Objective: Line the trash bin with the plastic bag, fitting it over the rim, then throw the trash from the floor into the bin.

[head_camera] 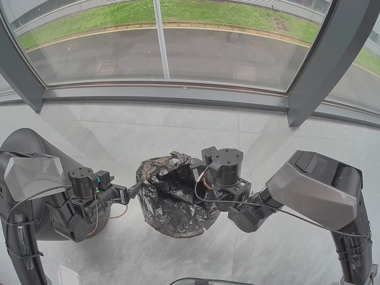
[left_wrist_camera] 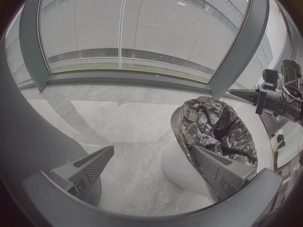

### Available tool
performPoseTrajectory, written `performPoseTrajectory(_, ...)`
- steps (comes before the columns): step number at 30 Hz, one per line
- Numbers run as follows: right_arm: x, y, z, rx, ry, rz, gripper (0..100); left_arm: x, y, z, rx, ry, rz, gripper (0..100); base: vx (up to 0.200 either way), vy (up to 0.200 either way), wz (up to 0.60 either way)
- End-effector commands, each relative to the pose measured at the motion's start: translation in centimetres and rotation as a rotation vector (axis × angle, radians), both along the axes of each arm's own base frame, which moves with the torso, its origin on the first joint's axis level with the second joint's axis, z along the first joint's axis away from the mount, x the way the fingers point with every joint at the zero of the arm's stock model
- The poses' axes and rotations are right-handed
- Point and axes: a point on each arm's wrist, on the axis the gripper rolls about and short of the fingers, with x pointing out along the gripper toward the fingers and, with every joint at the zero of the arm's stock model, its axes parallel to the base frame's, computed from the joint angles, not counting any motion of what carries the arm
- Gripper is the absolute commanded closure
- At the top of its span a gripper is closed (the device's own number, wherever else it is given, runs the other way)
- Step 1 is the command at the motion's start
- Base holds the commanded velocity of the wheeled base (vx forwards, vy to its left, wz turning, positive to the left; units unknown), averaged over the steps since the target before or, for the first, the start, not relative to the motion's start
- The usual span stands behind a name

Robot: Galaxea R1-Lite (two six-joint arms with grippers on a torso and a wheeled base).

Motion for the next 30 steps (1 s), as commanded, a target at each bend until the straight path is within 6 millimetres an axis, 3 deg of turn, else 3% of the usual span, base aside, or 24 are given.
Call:
performPoseTrajectory(1,-0.1,0.0,-0.2,-0.002,0.002,0.001,100,0.1,0.5,-1.7,0.004,0.049,0.012,0,0.000,0.000,0.00)
performPoseTrajectory(10,0.0,0.1,-0.4,-0.001,0.006,0.001,100,0.1,0.6,-3.2,-0.013,0.097,0.021,0,0.000,0.000,0.00)
performPoseTrajectory(22,0.0,0.0,-0.5,-0.002,0.010,0.000,100,-0.1,0.3,-7.1,-0.033,0.177,0.020,0,0.000,0.000,0.00)
performPoseTrajectory(30,-0.1,0.1,-0.5,0.001,0.008,0.003,100,-0.1,0.3,-7.1,-0.058,0.186,0.031,0,0.000,0.000,0.00)
